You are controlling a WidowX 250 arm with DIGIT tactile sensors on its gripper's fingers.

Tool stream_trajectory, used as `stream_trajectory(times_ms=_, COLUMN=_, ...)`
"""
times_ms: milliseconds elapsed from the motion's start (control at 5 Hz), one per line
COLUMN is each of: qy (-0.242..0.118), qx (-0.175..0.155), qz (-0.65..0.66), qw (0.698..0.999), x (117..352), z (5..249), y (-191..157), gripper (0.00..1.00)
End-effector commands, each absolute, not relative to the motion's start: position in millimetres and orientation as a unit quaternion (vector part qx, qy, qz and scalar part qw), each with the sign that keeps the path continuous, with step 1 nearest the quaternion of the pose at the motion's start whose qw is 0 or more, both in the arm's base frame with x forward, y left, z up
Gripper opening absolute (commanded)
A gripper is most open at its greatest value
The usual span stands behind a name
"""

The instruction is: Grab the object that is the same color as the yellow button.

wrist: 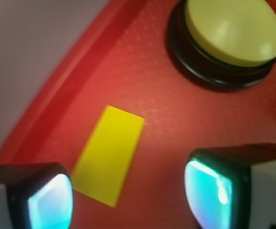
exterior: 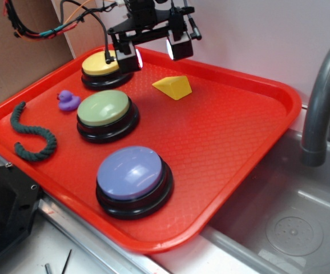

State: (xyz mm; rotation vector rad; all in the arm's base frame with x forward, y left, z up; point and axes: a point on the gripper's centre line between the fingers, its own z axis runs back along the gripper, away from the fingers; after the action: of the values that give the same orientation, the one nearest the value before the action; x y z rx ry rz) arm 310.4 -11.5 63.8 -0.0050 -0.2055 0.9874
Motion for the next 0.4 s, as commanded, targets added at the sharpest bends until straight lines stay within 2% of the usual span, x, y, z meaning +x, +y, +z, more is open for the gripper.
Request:
stream_trajectory(times_ms=0, qy=-0.153, qx=0.000, qz=0.367, qw=0.918, x=319.6, z=59.6, y=-16.2, gripper=1.00)
stream_trajectory(times_ms=200, qy=-0.140, qx=0.006, qz=0.368, qw=0.919, x=323.6, z=50.3, y=-17.0, gripper=1.00)
